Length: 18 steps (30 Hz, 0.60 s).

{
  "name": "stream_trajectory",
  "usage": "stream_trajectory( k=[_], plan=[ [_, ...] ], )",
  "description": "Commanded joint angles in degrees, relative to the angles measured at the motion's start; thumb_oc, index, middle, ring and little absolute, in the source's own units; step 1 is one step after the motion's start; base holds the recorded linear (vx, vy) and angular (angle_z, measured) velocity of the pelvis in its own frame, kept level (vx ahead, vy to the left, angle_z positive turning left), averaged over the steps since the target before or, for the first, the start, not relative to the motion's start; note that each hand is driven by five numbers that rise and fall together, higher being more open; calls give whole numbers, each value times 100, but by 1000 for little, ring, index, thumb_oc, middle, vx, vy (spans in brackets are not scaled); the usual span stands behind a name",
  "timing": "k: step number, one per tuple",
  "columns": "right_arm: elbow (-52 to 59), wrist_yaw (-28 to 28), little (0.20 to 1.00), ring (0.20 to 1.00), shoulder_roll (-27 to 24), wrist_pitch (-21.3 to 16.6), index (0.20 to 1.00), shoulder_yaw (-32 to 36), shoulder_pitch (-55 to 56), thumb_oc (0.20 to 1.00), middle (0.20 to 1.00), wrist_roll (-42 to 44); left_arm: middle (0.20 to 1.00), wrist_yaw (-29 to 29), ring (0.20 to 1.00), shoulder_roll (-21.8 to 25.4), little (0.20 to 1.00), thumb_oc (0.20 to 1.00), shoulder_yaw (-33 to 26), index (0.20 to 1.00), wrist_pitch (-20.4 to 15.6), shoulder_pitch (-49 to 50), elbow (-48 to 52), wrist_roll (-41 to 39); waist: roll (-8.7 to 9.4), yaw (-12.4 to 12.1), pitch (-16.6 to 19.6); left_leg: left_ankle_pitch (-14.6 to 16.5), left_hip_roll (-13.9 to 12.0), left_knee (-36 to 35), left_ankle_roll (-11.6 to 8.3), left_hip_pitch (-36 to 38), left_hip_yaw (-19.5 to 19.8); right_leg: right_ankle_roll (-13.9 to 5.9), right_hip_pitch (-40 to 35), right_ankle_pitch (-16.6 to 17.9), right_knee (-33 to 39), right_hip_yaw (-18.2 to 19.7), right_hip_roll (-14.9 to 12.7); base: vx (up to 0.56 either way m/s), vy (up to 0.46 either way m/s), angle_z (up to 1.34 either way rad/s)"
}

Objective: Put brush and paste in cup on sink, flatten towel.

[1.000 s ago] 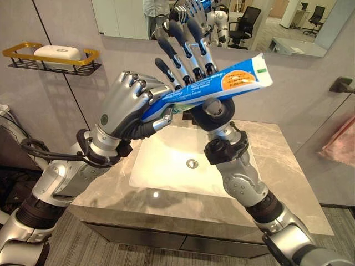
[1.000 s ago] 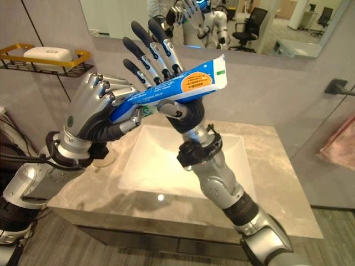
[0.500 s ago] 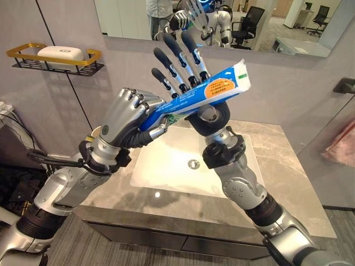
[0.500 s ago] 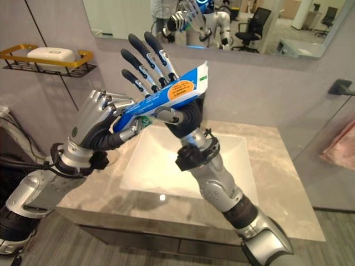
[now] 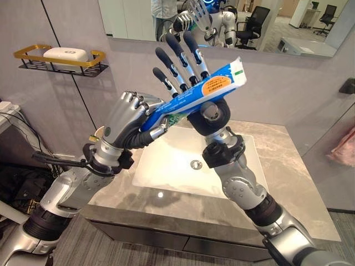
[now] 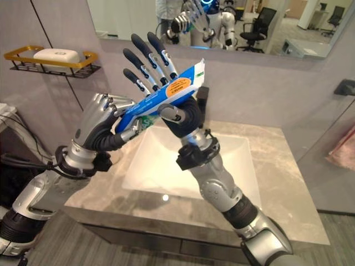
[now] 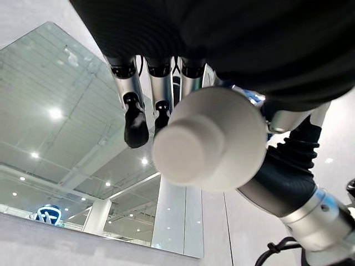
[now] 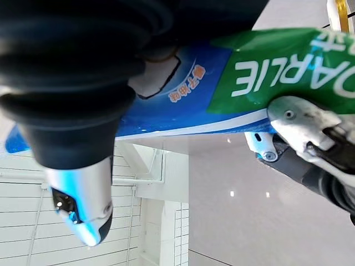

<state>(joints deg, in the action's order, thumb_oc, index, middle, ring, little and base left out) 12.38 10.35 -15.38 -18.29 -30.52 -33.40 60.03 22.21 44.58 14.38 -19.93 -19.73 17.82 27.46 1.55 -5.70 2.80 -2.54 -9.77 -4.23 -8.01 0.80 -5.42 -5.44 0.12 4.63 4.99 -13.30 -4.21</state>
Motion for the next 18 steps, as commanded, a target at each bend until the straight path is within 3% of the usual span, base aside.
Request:
stream_trajectory(
  k=[1, 9, 11, 12, 15, 18],
  plan=[
    [310, 173, 1000, 1000, 224, -243, 1000, 139, -299, 1000, 1000, 158, 200, 62, 200, 171, 200, 200, -244, 200, 142, 27, -363, -242, 304, -43, 31, -339, 16, -77, 23, -181, -157, -140, -317, -289, -443, 18, -273, 0, 0, 0],
    [307, 118, 1000, 1000, 170, -263, 1000, 152, -265, 1000, 1000, 115, 200, 28, 200, 171, 200, 200, -233, 200, 144, 139, -415, -288, 313, -35, 30, -335, 20, -77, 31, -189, -148, -146, -318, -264, -421, 28, -281, 0, 0, 0],
    [297, 109, 790, 790, 162, -254, 790, 152, -254, 790, 790, 94, 200, 5, 200, 164, 200, 200, -233, 200, 140, 179, -423, -302, 318, -32, 39, -333, 21, -77, 29, -193, -146, -147, -322, -254, -398, 30, -281, 0, 0, 0],
    [273, 99, 561, 561, 156, -256, 561, 151, -256, 561, 561, 90, 200, 4, 200, 168, 200, 200, -233, 200, 144, 191, -436, -299, 322, -32, 41, -330, 22, -77, 31, -194, -150, -146, -321, -253, -391, 33, -279, 0, 0, 0],
    [237, 51, 200, 200, 141, -256, 200, 137, -265, 200, 200, 27, 200, -41, 200, 187, 200, 200, -203, 200, 139, 194, -441, -325, 321, -32, 40, -331, 19, -77, 39, -195, -153, -149, -306, -239, -385, 37, -284, 0, 0, 0],
    [220, 38, 200, 200, 155, -247, 200, 110, -254, 200, 200, 9, 200, -58, 200, 182, 200, 200, -191, 200, 133, 195, -443, -341, 319, -34, 40, -333, 21, -77, 38, -196, -152, -150, -303, -234, -385, 45, -286, 0, 0, 0]
  ],
)
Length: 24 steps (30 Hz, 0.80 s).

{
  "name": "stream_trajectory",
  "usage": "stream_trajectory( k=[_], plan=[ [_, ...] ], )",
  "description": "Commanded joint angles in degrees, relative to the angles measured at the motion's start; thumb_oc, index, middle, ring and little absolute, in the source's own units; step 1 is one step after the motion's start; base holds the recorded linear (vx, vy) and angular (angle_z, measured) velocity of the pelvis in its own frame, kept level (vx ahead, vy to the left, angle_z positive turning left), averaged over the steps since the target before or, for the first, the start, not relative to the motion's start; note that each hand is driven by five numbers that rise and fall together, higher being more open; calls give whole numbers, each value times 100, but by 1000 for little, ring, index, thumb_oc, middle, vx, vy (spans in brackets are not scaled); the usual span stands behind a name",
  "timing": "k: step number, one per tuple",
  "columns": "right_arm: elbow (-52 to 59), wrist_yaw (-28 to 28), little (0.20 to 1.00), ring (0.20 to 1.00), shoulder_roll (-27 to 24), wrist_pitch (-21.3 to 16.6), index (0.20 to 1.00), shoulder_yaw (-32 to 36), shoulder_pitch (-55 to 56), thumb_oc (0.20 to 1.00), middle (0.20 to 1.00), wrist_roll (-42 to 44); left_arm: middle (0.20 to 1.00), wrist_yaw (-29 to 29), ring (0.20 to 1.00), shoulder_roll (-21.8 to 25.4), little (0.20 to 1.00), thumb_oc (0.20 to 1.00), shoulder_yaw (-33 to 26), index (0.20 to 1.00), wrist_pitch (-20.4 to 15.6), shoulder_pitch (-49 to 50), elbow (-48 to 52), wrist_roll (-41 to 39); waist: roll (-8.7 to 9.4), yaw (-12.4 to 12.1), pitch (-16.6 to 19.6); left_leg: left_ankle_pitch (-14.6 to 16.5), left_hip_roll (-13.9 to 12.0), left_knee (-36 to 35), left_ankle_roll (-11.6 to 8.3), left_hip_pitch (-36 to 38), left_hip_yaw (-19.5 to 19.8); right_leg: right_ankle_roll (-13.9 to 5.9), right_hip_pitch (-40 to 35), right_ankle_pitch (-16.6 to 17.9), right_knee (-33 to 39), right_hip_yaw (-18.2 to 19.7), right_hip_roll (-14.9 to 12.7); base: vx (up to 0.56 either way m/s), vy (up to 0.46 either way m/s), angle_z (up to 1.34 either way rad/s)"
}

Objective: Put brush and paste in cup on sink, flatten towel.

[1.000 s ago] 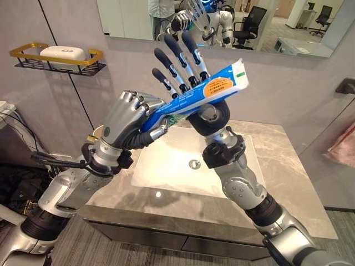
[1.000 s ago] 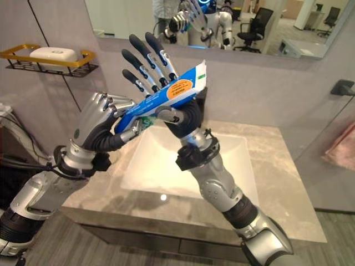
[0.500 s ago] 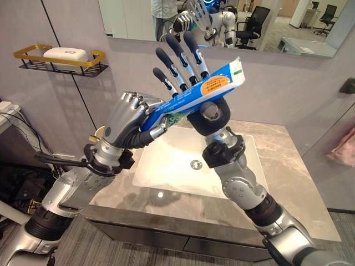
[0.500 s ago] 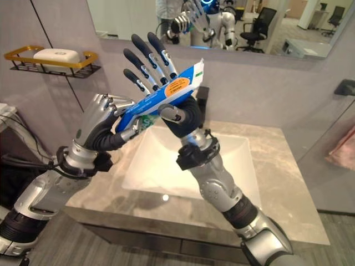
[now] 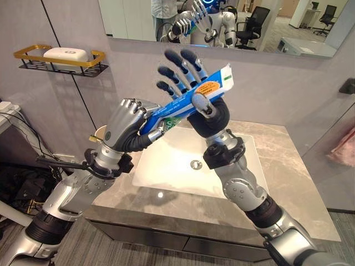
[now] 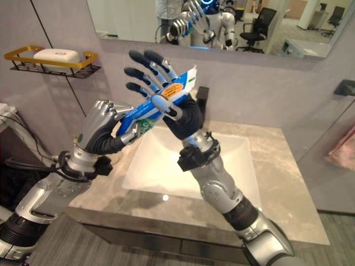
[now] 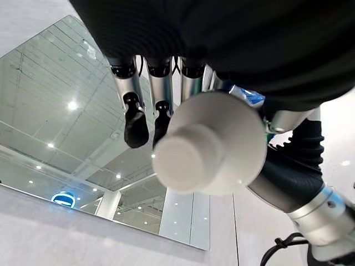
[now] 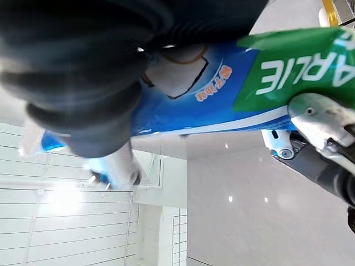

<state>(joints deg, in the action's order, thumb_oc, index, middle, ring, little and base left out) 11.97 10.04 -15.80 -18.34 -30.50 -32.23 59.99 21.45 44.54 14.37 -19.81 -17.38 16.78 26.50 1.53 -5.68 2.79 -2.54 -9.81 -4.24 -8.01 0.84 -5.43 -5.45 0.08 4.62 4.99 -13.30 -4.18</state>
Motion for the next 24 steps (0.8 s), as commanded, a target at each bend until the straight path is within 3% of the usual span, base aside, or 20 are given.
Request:
stream_trajectory(
  k=[1, 5, 6, 13, 14, 16, 17, 21, 24],
  plan=[
    [252, 62, 200, 200, 200, -239, 200, 98, -372, 200, 200, 5, 200, 19, 200, 181, 200, 200, -193, 200, 119, -39, -354, -259, 321, -36, 42, -331, 23, -76, 39, -202, -152, -149, -299, -230, -383, 45, -291, 0, 0, 0],
    [223, -1, 200, 200, 193, -264, 200, 126, -358, 200, 200, -57, 200, 21, 200, 173, 200, 200, -203, 200, 113, -13, -356, -268, 322, -33, 36, -322, 27, -76, 45, -202, -156, -153, -299, -225, -380, 45, -300, 0, 0, 0],
    [113, -152, 200, 200, 266, -313, 200, 183, -261, 200, 200, -12, 1000, 172, 1000, 30, 1000, 1000, -293, 1000, 178, 154, -375, -299, 340, -58, 21, -318, 38, -76, 54, -209, -146, -156, -308, -217, -374, 39, -314, 0, 0, 0],
    [104, -704, 200, 200, 188, -459, 200, 501, -187, 200, 200, -451, 1000, 113, 1000, -205, 1000, 1000, -610, 1000, 167, 925, -126, -754, 365, -152, -1, -318, 83, -76, 78, -257, -84, -176, -325, -204, -349, -7, -352, -2, 1, 1],
    [102, -1021, 200, 200, 179, -540, 200, 658, -332, 200, 200, -712, 1000, 60, 1000, -540, 1000, 1000, -569, 1000, 85, 1335, 6, -1630, 390, -240, -37, -331, 106, -76, 95, -294, -17, -178, -346, -191, -334, -65, -373, -16, 6, 9],
    [74, -1222, 200, 200, 100, -616, 200, 826, -471, 200, 200, -888, 1000, -42, 1000, -621, 1000, 1000, -637, 1000, 59, 1691, 78, -2125, 406, -332, -54, -339, 140, -76, 111, -352, 44, -185, -352, -177, -306, -109, -383, -7, 11, 29],
    [9, -1498, 200, 200, -16, -656, 200, 1018, -815, 200, 200, -1173, 1000, -288, 1000, -557, 1000, 1000, -591, 1000, 10, 2023, 150, -2591, 432, -463, -88, -356, 187, -76, 129, -426, 131, -204, -366, -153, -252, -170, -399, 2, 16, 28],
    [-222, -1978, 200, 200, -325, -764, 200, 1255, -1482, 200, 200, -1631, 1000, -649, 1000, -42, 1000, 1000, -726, 1000, -72, 2568, 160, -2892, 486, -815, -152, -374, 308, -76, 172, -592, 337, -245, -421, -119, -165, -364, -442, 6, 24, 28],
    [-294, -2132, 200, 200, -515, -785, 200, 1364, -1726, 200, 200, -1779, 1000, -786, 1000, 139, 1000, 1000, -754, 1000, -84, 2714, 58, -3065, 515, -928, -175, -381, 355, -76, 180, -657, 426, -262, -432, -106, -137, -447, -454, 9, 23, 31]
  ],
)
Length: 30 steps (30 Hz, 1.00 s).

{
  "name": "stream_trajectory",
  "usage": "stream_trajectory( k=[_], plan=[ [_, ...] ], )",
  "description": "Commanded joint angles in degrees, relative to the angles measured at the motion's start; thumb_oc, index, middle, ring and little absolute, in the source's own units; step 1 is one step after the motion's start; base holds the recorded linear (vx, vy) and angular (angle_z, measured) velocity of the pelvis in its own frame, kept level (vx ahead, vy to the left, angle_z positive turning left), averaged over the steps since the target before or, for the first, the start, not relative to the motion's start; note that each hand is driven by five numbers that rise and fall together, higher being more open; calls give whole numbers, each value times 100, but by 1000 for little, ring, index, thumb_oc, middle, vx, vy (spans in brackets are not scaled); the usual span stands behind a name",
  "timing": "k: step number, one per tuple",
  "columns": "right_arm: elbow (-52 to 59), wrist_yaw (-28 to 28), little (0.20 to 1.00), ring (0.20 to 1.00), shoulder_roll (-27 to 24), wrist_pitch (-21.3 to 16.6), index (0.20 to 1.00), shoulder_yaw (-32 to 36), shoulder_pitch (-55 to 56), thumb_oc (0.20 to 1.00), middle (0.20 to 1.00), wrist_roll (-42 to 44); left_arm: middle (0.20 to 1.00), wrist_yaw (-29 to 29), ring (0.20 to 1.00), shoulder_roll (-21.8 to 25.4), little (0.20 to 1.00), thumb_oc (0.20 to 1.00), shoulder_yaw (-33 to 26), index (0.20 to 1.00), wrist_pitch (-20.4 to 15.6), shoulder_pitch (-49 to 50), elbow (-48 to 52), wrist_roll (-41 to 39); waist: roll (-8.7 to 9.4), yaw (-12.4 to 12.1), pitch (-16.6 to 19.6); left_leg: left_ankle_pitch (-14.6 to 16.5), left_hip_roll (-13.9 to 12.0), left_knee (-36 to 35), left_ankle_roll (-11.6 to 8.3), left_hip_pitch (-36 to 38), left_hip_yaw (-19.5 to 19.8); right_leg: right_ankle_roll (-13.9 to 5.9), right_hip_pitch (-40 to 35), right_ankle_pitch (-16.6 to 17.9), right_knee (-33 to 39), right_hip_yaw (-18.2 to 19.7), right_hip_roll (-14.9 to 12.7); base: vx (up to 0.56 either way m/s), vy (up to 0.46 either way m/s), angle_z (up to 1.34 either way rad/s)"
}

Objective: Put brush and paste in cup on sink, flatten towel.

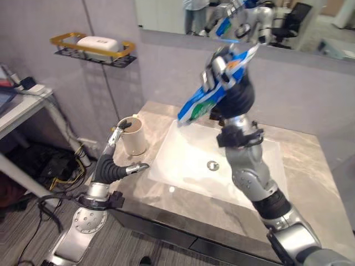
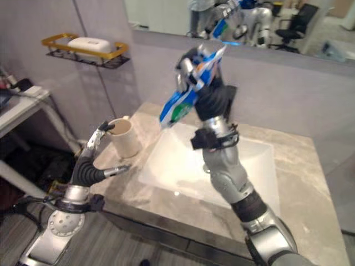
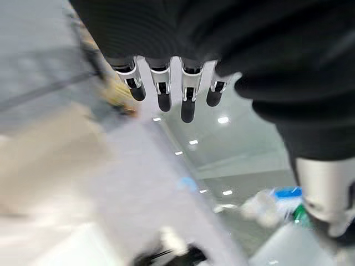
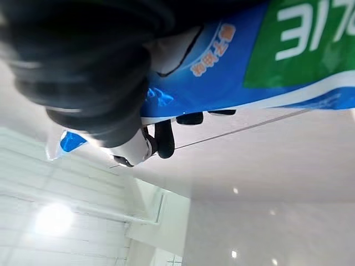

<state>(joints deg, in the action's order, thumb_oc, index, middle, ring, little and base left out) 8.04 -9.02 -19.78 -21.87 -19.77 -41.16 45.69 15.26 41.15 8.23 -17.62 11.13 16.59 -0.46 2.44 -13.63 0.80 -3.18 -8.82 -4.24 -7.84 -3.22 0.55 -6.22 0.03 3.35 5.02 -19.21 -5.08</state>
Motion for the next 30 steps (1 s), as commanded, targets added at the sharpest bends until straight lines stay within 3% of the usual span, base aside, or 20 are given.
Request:
stream_trajectory(
  k=[1, 3, 9, 13, 19, 30],
  plan=[
    [50, -279, 200, 200, -168, -458, 200, 305, -953, 200, 200, -376, 1000, -246, 1000, 576, 1000, 1000, -132, 1000, -304, -95, 43, -429, 436, -186, 8, -324, 281, -76, 167, -288, -129, -193, -428, 29, -130, 101, -372, -2, 22, 22],
    [-55, -408, 200, 200, -252, -466, 200, 266, -1252, 200, 200, -486, 1000, -511, 1000, 1024, 1000, 1000, 76, 1000, -242, -78, -162, -474, 464, -302, -45, -351, 339, -76, 182, -396, 11, -211, -441, 44, -106, -28, -381, -6, 23, 25],
    [-478, -590, 200, 200, -67, -309, 200, 16, -1768, 200, 200, -883, 1000, -1008, 1000, 1242, 1000, 1000, 347, 1000, -84, 205, -1007, -1205, 516, -537, -129, -382, 433, -76, 242, -524, 161, -240, -414, 91, -81, -125, -403, 3, 28, 22],
    [-533, -493, 200, 200, -87, -258, 200, -65, -1809, 200, 200, -920, 1000, -1236, 1000, 1537, 1000, 1000, 385, 1000, -53, 306, -1125, -1143, 526, -631, -181, -402, 455, -76, 241, -608, 206, -252, -384, 108, -56, -162, -402, -4, 13, 3],
    [-442, -406, 200, 200, 14, -89, 200, -287, -1709, 200, 200, -996, 1000, -1528, 1000, 1158, 1000, 1000, 394, 1000, 211, 556, -1633, -1960, 566, -742, -303, -446, 515, -76, 261, -757, 299, -257, -312, 129, -26, -235, -413, -17, 14, 10],
    [-523, -298, 200, 200, 121, 56, 200, -371, -1368, 200, 200, -1145, 1000, -1680, 1000, 917, 1000, 1000, 133, 1000, 319, 815, -1215, -2258, 561, -849, -402, -459, 549, -76, 285, -827, 294, -273, -255, 161, -15, -264, -449, 0, 0, 0]
  ],
)
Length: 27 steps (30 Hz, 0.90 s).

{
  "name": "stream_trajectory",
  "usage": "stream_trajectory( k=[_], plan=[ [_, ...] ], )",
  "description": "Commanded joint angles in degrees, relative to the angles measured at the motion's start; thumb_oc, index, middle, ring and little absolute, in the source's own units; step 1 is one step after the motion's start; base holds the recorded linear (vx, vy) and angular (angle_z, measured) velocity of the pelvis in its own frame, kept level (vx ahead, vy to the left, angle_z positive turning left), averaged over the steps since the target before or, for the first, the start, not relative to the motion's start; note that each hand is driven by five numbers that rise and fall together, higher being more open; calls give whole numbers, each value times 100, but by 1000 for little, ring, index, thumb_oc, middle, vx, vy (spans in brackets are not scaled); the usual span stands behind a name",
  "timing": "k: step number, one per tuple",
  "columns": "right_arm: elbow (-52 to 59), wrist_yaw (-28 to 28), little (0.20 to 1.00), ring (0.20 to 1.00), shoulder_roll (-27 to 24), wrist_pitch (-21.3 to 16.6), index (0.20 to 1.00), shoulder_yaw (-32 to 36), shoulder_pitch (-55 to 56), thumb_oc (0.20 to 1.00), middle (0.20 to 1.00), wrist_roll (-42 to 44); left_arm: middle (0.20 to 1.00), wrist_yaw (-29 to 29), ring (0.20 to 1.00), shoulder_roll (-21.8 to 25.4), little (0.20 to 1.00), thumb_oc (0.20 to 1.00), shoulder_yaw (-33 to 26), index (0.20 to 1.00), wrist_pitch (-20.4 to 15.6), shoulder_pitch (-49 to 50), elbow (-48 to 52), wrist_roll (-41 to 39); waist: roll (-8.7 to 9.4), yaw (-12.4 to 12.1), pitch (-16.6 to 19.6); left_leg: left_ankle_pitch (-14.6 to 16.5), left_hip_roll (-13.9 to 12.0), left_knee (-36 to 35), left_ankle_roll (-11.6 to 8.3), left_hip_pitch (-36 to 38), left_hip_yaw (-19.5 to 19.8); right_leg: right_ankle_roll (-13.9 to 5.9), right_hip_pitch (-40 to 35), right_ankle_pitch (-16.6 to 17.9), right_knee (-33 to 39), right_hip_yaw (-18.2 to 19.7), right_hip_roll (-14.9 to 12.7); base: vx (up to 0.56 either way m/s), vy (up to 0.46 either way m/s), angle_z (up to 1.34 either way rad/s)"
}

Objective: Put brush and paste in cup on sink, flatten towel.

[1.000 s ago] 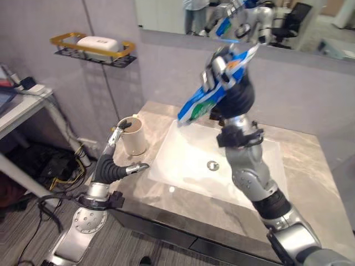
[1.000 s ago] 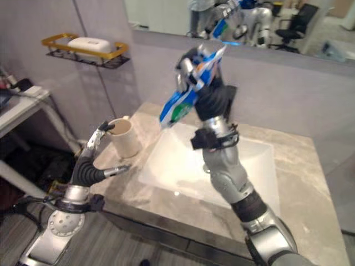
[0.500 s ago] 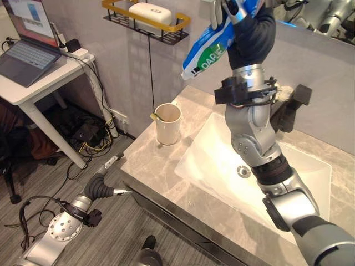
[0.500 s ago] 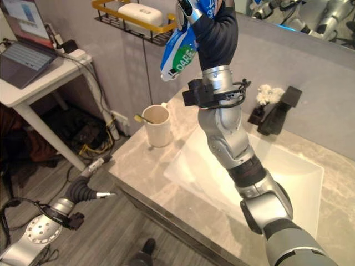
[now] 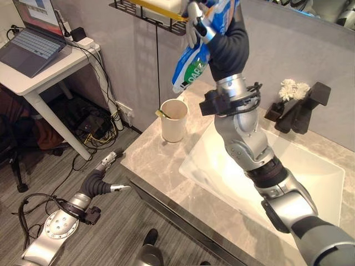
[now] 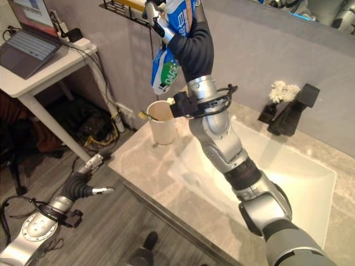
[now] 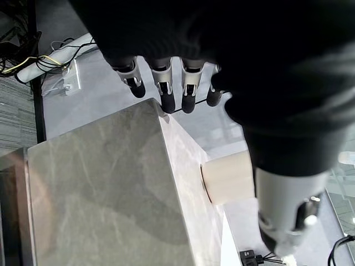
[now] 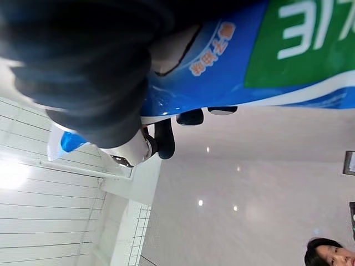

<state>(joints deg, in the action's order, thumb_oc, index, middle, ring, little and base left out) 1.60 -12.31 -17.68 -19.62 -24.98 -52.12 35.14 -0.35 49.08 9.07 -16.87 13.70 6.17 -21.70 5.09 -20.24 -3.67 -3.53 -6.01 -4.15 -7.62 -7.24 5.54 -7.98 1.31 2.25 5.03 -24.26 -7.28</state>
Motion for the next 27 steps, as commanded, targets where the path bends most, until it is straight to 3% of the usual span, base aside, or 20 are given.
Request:
stream_trajectory(
  k=[1, 10, 27],
  plan=[
    [86, 23, 200, 200, -71, -169, 200, 152, -286, 200, 200, -96, 1000, -125, 1000, 130, 1000, 1000, 33, 1000, 243, 574, -96, -160, 294, -188, 41, -428, 268, -85, 261, -432, -196, -95, -383, 267, -16, 227, -230, 0, 0, 0],
    [-134, -100, 200, 200, 30, -161, 200, 177, -303, 200, 200, -67, 1000, -62, 1000, 152, 1000, 1000, -188, 1000, 237, 661, 570, -356, 302, -244, -32, -461, 276, -85, 252, -514, -110, -89, -338, 283, -13, 179, -230, 0, 0, 0],
    [-323, -88, 200, 200, -54, -95, 200, 170, -190, 200, 200, -73, 1000, 43, 1000, 36, 1000, 1000, -385, 1000, 217, 720, 799, -371, 322, -280, -110, -500, 285, -85, 247, -583, -58, -81, -312, 282, -13, 132, -218, -1, -3, 4]
  ],
)
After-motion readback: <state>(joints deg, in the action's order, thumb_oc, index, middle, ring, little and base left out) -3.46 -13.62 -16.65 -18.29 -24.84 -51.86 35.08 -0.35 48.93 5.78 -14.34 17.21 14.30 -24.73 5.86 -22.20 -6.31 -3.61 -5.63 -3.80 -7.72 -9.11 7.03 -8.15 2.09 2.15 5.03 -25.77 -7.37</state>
